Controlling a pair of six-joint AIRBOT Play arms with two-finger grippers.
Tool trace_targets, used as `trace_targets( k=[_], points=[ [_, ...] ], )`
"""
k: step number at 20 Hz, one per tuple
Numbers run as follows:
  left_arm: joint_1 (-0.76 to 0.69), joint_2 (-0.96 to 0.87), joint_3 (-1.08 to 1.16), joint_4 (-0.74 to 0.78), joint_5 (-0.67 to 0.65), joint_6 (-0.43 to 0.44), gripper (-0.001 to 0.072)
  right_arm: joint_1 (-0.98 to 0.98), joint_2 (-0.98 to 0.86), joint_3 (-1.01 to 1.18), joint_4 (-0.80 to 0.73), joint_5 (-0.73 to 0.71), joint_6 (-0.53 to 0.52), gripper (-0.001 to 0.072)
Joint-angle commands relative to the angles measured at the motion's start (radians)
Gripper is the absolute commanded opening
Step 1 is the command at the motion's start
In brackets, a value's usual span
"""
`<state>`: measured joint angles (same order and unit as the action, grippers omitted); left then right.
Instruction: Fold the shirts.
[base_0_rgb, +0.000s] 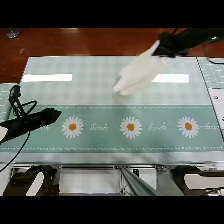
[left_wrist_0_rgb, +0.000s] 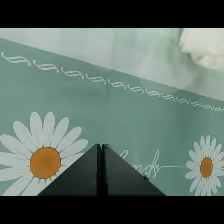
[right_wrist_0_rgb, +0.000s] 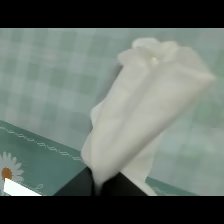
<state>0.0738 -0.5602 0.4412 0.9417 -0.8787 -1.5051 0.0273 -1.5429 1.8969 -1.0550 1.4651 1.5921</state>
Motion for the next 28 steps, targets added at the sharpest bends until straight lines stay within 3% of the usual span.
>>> trace_targets(
  k=[1,4,7,11,19,20,21,22,24,27,28],
  points=[
    [0.001,-0.001,-0.001,0.000,-0.021,0.000,0.0024,-0.168,0.030,0.079,-0.055,0.262,0.044,0.0024],
    [0.000,-0.001,-0.001,0.000,-0.023,0.000,0.0024,-0.318,0.079,0.077,-0.125,0.386,0.069,0.0022],
    [0.001,-0.001,-0.001,0.000,-0.023,0.001,0.0024,-0.462,0.175,0.015,-0.196,0.390,0.106,0.0022],
    [0.000,-0.001,-0.001,0.000,-0.023,0.001,0.0025,-0.652,0.349,-0.246,-0.332,0.380,0.108,0.0022],
    [0.001,-0.001,-0.001,0.000,-0.019,0.001,0.0024,-1.099,0.762,-0.884,-0.501,0.180,0.188,0.0023],
    [0.001,-0.001,-0.001,0.000,-0.019,0.001,0.0025,-1.139,0.804,-0.948,-0.520,0.156,0.240,0.0046],
    [0.001,-0.001,-0.001,0.000,-0.019,0.001,0.0025,-1.162,0.830,-0.995,-0.526,0.148,0.275,0.0272],
    [0.001,-0.001,-0.001,0.000,-0.019,0.001,0.0024,-1.172,0.837,-1.024,-0.516,0.141,0.271,0.0645],
    [0.001,-0.001,-0.001,0.000,-0.018,0.001,0.0024,-1.172,0.821,-1.021,-0.443,0.109,0.255,0.0617],
    [0.002,-0.013,0.022,0.001,0.005,0.040,0.0023,-1.161,0.769,-0.951,-0.112,-0.046,0.156,0.0609],
    [0.002,-0.037,0.055,0.001,0.005,0.056,0.0023,-1.123,0.731,-0.905,0.010,-0.094,0.119,0.0548]
  ],
)
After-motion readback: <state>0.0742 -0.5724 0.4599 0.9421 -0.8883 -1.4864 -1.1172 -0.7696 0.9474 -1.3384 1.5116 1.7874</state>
